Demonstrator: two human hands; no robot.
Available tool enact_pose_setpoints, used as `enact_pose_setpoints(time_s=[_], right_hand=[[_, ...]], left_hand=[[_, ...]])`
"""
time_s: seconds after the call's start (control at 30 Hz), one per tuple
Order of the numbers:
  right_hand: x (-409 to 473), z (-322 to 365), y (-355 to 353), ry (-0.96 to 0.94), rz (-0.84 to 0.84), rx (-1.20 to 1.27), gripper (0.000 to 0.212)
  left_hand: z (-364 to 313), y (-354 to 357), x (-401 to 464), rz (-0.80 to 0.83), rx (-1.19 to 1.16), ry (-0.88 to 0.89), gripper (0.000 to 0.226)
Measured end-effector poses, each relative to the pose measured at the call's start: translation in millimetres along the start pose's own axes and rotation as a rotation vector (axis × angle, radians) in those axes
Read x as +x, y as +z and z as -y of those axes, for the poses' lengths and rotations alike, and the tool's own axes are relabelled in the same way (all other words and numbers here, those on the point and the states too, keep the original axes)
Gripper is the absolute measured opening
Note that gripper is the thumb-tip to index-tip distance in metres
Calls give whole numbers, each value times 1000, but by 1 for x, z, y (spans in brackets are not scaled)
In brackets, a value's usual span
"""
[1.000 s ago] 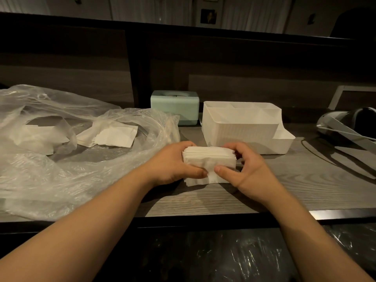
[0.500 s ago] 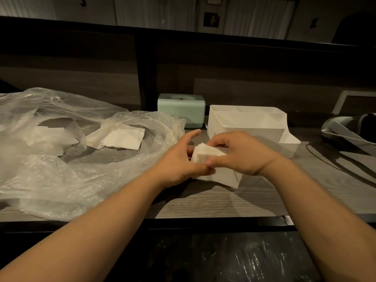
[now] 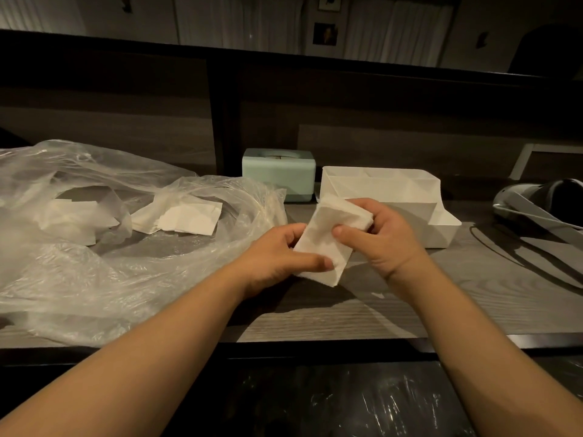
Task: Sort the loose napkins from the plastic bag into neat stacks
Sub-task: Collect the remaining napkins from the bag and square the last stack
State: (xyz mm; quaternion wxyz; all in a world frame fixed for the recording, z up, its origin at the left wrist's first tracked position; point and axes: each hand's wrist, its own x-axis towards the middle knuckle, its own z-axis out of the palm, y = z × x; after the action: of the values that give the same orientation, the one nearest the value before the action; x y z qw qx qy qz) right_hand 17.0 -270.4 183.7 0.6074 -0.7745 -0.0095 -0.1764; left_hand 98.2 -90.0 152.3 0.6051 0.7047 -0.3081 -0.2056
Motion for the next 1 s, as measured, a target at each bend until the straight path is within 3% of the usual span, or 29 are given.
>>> enact_pose_setpoints(time_s=[0.13, 0.23, 0.4, 0.57, 0.67, 0.77, 0.83, 1.0], right_hand=[[-13, -11, -16, 51, -44, -49, 40], [-22, -24, -21, 89, -26, -120, 39], [-25, -36, -19, 76, -38, -100, 37], [-25, -41, -19, 105, -48, -107, 39], [-29, -41, -19, 99, -82, -317, 41], [-36, -42, -19, 64, -180, -758, 65], [-39, -41, -18, 66, -157, -801, 73], [-37, -40, -16, 54, -44, -771, 58]], left_hand=[[3, -3, 4, -122, 55, 28, 37], [4, -1, 5, -149, 92, 39, 44], [2, 2, 6, -43, 247, -9, 62], [1, 4, 5, -12, 232, -16, 37], [4, 4, 6, -8, 247, 6, 30], [6, 5, 6, -36, 219, 26, 34], [5, 6, 7, -36, 239, 38, 44], [4, 7, 7, -44, 303, 51, 56]])
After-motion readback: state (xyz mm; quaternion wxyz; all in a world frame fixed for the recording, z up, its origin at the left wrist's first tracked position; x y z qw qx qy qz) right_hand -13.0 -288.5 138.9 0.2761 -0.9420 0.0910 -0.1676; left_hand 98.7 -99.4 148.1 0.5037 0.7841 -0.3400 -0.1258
